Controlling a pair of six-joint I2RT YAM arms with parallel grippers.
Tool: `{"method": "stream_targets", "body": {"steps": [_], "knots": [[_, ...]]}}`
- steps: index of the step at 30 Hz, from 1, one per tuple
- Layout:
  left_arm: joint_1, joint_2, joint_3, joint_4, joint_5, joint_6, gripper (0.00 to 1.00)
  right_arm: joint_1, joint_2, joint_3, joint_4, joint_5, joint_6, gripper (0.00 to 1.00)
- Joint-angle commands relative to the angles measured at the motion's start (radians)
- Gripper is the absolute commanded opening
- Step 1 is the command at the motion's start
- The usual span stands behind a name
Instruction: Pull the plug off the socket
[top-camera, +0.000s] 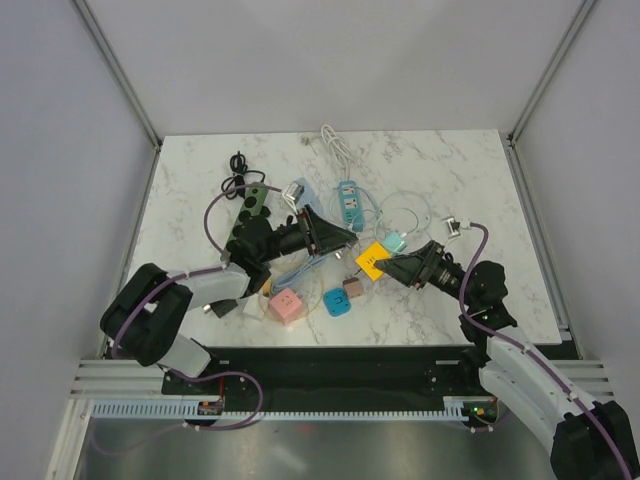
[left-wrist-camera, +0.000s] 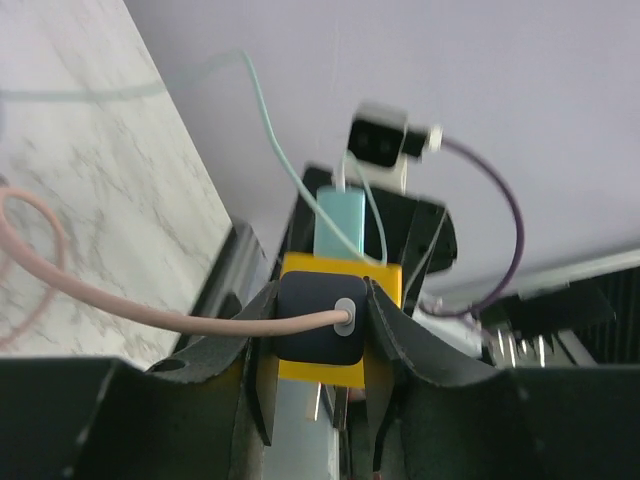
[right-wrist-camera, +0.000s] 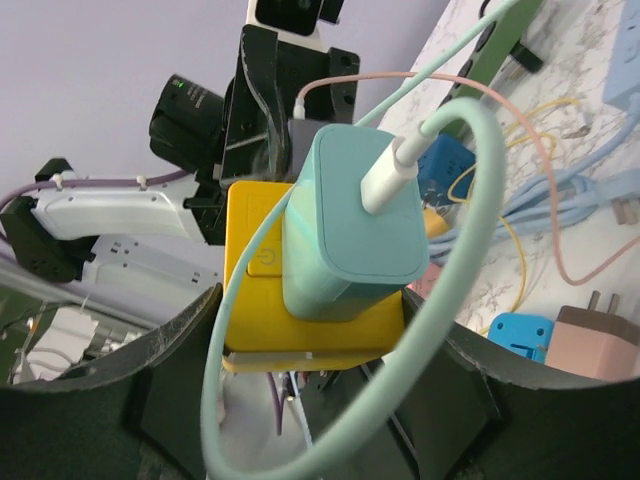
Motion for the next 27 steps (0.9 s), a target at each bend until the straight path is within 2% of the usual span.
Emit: {"method": "stream_targets", "body": {"steps": [1,4,6,7,9,10,11,12,13,15,17,19,22,23,25,27], "knots": [[0.119,-0.011,-0.027,0.218,-0.192,-0.1,0.02,-0.01,-0.054,-0.026,-0.008,-0.003,-0.011,0.0],[0.134,-0.011,-0.023,0.197,-0.203,-0.097,0.02,-0.01,-0.051,-0.017,-0.037,-0.023,-0.026,0.0],[0.136,-0.052,0.001,0.084,-0.217,-0.024,0.02,-0.01,-0.046,-0.019,-0.072,-0.035,-0.032,0.0],[0.136,-0.065,0.021,0.007,-0.218,0.054,0.02,-0.01,-0.049,-0.015,-0.107,-0.034,-0.037,0.0],[0.136,-0.082,0.076,-0.161,-0.205,0.11,0.02,-0.009,-0.052,-0.003,-0.167,-0.023,-0.086,0.0],[0.139,-0.082,0.097,-0.22,-0.189,0.154,0.02,-0.01,-0.046,0.027,-0.259,-0.018,-0.114,0.0],[0.14,-0.077,0.127,-0.292,-0.176,0.185,0.02,-0.01,-0.039,0.049,-0.322,-0.012,-0.197,0.0],[0.14,-0.068,0.197,-0.479,-0.162,0.217,0.02,-0.01,-0.032,0.073,-0.383,0.0,-0.239,0.0],[0.14,-0.045,0.23,-0.551,-0.143,0.286,0.02,-0.01,-0.022,0.119,-0.478,0.015,-0.282,0.0],[0.14,-0.02,0.308,-0.747,-0.13,0.348,0.04,-0.01,-0.016,0.182,-0.551,0.019,-0.388,0.0],[0.143,0.023,0.356,-0.867,-0.133,0.428,0.07,-0.01,-0.011,0.221,-0.637,0.022,-0.446,0.0],[0.151,0.065,0.396,-0.949,-0.111,0.468,0.11,-0.01,0.014,0.276,-0.731,0.01,-0.531,0.0],[0.163,0.089,0.379,-0.952,-0.096,0.466,0.19,-0.01,0.056,0.32,-0.798,-0.012,-0.598,0.0],[0.165,0.098,0.374,-0.952,-0.1,0.468,0.27,-0.01,0.064,0.325,-0.806,-0.018,-0.606,0.0],[0.172,0.107,0.365,-0.951,-0.102,0.472,0.34,-0.008,0.086,0.327,-0.816,-0.024,-0.615,0.0],[0.182,0.119,0.364,-0.955,-0.097,0.475,0.45,-0.002,0.103,0.321,-0.819,-0.029,-0.62,0.0]]}}
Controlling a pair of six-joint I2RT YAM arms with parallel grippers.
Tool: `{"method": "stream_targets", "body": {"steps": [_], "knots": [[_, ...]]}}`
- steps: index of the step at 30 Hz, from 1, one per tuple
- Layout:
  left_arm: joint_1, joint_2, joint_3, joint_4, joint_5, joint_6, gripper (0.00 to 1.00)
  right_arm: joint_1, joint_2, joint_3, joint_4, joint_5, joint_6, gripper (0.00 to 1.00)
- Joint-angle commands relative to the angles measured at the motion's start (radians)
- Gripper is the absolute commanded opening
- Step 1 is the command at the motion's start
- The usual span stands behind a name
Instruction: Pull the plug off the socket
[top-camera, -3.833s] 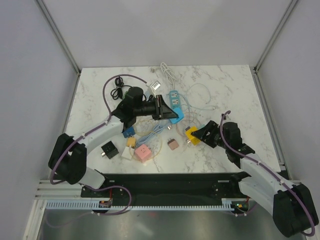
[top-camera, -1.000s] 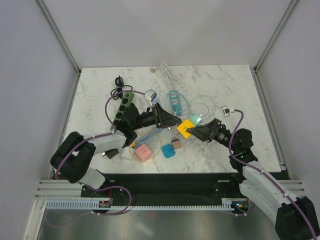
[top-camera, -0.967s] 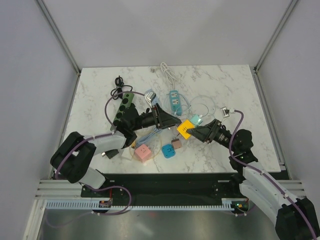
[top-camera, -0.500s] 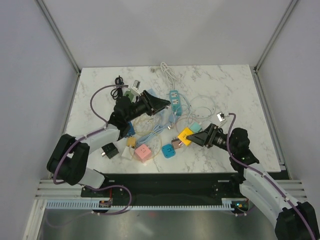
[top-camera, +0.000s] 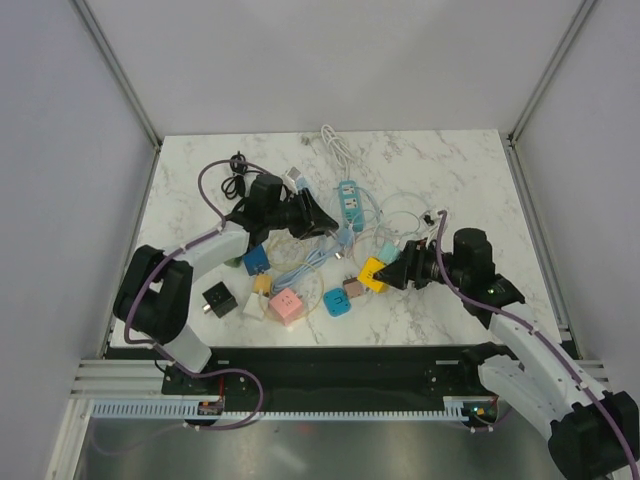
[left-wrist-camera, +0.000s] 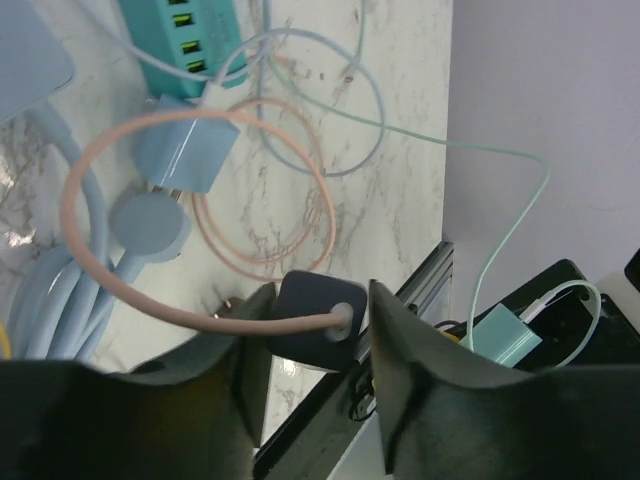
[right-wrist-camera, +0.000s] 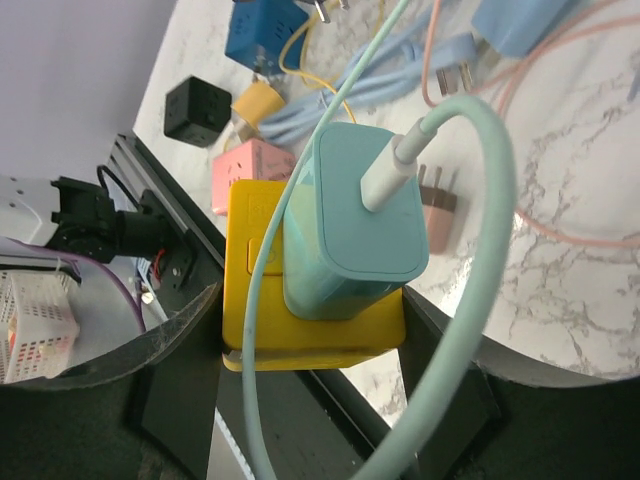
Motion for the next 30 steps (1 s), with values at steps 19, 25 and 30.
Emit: {"method": "stream_targets", "body": {"steps": [19,25,30], "knots": [[0.012,-0.122,-0.013,-0.181,0.151,0.155,0.74,0.131,0.154,0.083,-0.033,0.084,-0.12,0.0],[-0.017,-0.234,-0.232,0.118,0.332,-0.11,0.75,0.217,0.152,0.135,-0.056,0.191,-0.229,0.0],[-0.063,-0.317,-0.322,0.239,0.33,-0.259,0.79,0.335,0.123,0.147,-0.016,0.329,-0.27,0.0]]}}
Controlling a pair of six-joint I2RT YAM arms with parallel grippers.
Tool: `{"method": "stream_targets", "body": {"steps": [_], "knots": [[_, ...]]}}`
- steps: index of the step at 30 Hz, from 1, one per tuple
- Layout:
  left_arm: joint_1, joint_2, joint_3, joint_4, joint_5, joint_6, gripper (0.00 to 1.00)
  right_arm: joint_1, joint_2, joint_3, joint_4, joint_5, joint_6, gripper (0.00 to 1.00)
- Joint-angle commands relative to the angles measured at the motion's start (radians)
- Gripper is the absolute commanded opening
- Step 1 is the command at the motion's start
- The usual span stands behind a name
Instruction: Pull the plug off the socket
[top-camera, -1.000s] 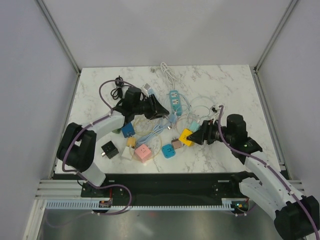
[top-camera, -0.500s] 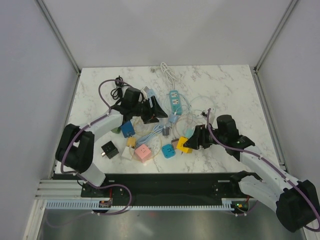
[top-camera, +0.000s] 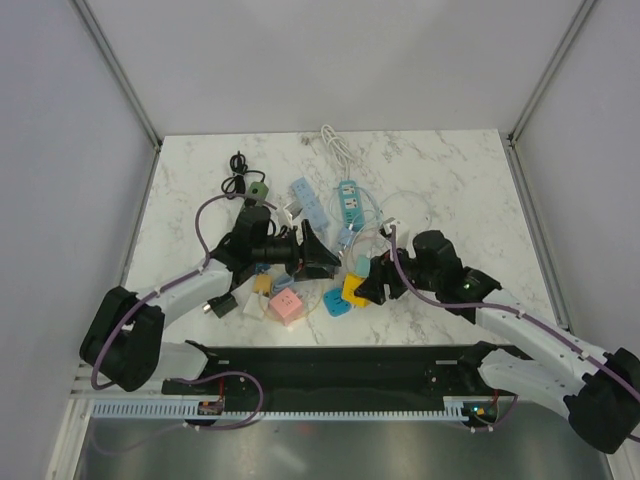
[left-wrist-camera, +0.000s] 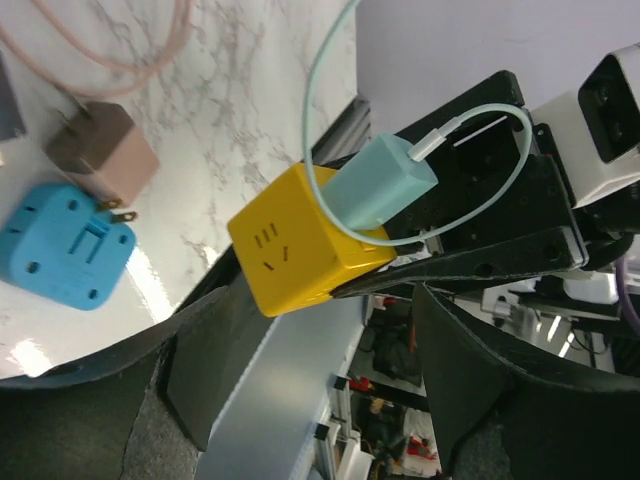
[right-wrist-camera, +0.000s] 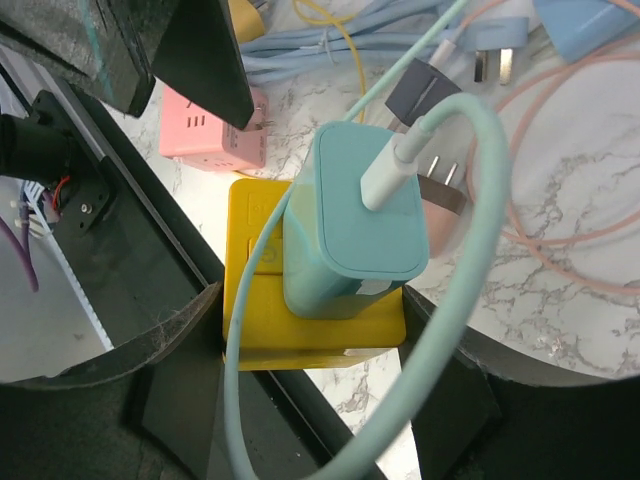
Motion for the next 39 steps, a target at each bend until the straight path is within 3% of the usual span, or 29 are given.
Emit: {"method": "stream_targets", "body": {"steps": [1,13,27,39], "knots": [[-0.034,-0.054,-0.026,0.192,0.065,-0.17,0.79,0.059,-0.03,0.052,0.081,0.102,-0.059,0.0],[-0.115,-0.049,-0.079,0.185,-0.031,-0.265,0.78,0.191,-0.079,0.05,0.118,0.332,-0.059,0.0],[-0.16,0.035,-0.044,0.185,-0.064,-0.296,0.76,0.206,-0.096,0.05,0.141,0.302,-0.044,0.0],[-0.158,-0.031,-0.119,0.244,-0.125,-0.38,0.79,0.22,-0.163,-0.014,0.175,0.302,-0.015,0.0]]}}
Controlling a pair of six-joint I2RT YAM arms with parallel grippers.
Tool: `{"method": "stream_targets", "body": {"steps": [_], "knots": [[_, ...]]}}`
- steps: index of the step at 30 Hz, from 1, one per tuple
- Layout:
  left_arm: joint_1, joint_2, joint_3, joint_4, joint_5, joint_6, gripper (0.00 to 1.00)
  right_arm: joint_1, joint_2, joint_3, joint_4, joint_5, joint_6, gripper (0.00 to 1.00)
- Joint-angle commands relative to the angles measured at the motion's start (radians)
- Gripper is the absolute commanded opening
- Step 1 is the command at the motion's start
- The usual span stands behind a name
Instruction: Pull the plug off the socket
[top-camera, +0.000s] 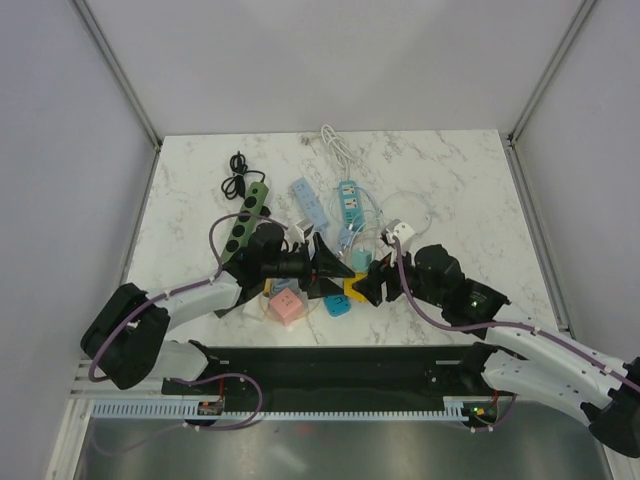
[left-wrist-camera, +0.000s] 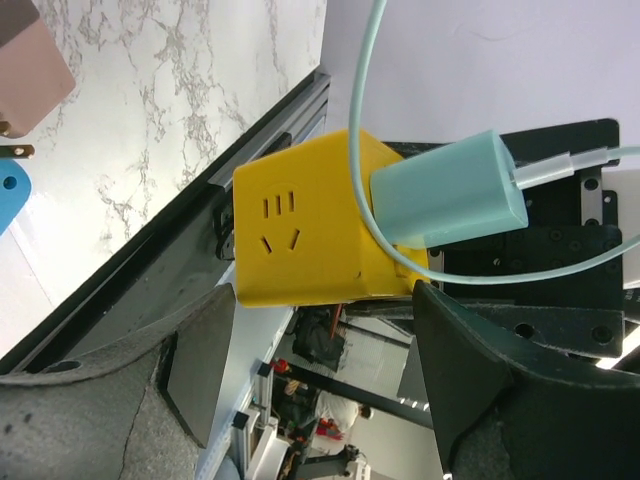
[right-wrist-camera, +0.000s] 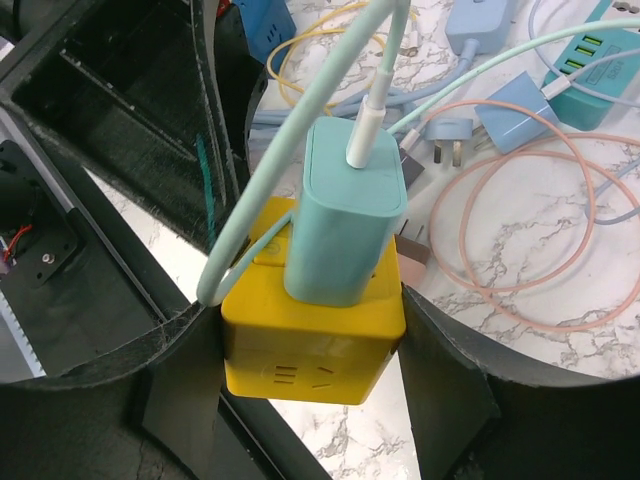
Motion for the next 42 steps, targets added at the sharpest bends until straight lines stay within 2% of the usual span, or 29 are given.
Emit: {"method": "stream_targets", "body": {"steps": [1,5,10,12,25,33,36,37,38,39,40,41,42], "knots": [[-0.001,-0.045,-0.019,0.048,-0.061,-0.073,0.79,0.018,-0.049,-0.011,0.113,-0.013,0.017,0.0],[0.002,-0.064,-0.053,0.102,-0.07,-0.146,0.8,0.021,-0.09,-0.035,0.125,0.004,0.015,0.0],[0.002,-0.059,-0.119,0.264,-0.072,-0.336,0.8,0.027,-0.145,-0.064,0.152,0.028,0.021,0.0],[0.002,-0.062,-0.13,0.28,-0.07,-0.378,0.8,0.025,-0.153,-0.069,0.161,0.036,0.021,0.0],[-0.012,-0.072,-0.145,0.3,-0.11,-0.487,0.82,0.057,-0.127,-0.078,0.236,0.039,0.029,0.0],[-0.016,-0.056,-0.154,0.377,-0.107,-0.521,0.77,0.084,-0.104,-0.095,0.29,0.045,0.043,0.0],[-0.016,-0.052,-0.159,0.416,-0.107,-0.516,0.64,0.099,-0.084,-0.092,0.287,0.055,0.047,0.0],[-0.016,-0.047,-0.162,0.424,-0.107,-0.512,0.49,0.105,-0.078,-0.092,0.282,0.062,0.052,0.0],[-0.016,-0.046,-0.165,0.438,-0.107,-0.501,0.39,0.104,-0.076,-0.091,0.268,0.061,0.056,0.0],[-0.016,-0.041,-0.173,0.471,-0.105,-0.496,0.23,0.104,-0.064,-0.086,0.254,0.058,0.066,0.0],[-0.016,-0.032,-0.18,0.504,-0.107,-0.493,0.16,0.104,-0.064,-0.08,0.238,0.056,0.072,0.0],[-0.015,-0.011,-0.186,0.539,-0.107,-0.484,0.1,0.104,-0.047,-0.065,0.219,0.064,0.078,0.03],[-0.015,0.006,-0.194,0.574,-0.104,-0.485,0.03,0.104,-0.036,-0.058,0.175,0.067,0.087,0.17]]}}
